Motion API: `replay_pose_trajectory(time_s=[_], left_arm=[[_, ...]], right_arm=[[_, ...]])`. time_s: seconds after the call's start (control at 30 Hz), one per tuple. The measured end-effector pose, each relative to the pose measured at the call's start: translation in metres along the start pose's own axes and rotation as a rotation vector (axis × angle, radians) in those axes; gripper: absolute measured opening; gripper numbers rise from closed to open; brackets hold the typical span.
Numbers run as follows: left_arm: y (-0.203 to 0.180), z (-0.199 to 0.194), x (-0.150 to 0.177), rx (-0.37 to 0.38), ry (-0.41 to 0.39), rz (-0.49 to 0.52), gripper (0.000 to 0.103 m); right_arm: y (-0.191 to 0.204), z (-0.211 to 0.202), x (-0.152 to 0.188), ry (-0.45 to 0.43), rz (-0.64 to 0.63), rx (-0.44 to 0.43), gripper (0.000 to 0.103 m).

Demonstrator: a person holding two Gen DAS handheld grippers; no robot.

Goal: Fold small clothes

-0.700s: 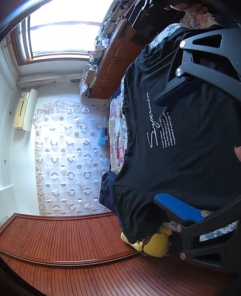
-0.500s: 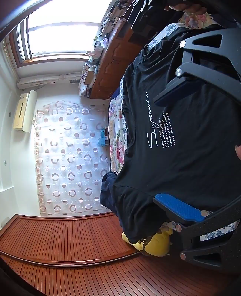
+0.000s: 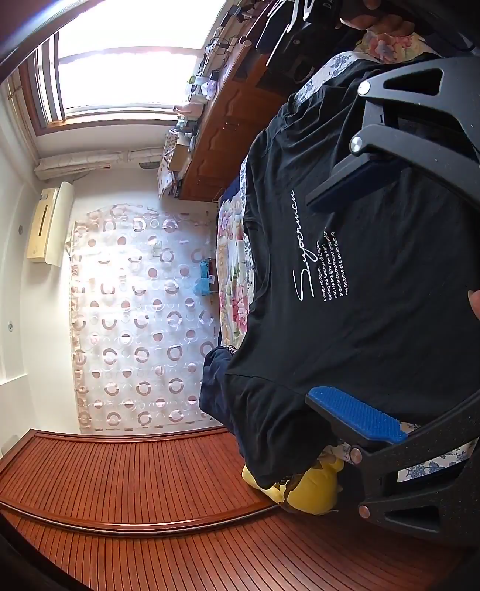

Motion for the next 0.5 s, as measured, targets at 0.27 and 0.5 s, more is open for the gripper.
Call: replay_pose_trajectory(time_s=[0.27,0.5], left_arm=[[0.0026,0.0023,-0.0010,0.000,0.000,-0.001,0.096],[0.0000,-0.0007,-0.0020,0.003,-0.002,0.002,0.096]], right_arm=[[0.0013,0.0002,0.0000,-0.002,-0.004,0.002,0.103],[0.0003,-0.0004,-0.0006,-0.007,-0.006,0.004,0.103]])
Point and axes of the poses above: each gripper's, at about its wrist camera, not at the fingertips, and z roughly the way its jaws point, y to its left, x to its underside, the point moved 5 cm from there along z, roughly the way its jaws point, and after that the axes turned 4 degrees about -z, right-handed, at the moved point
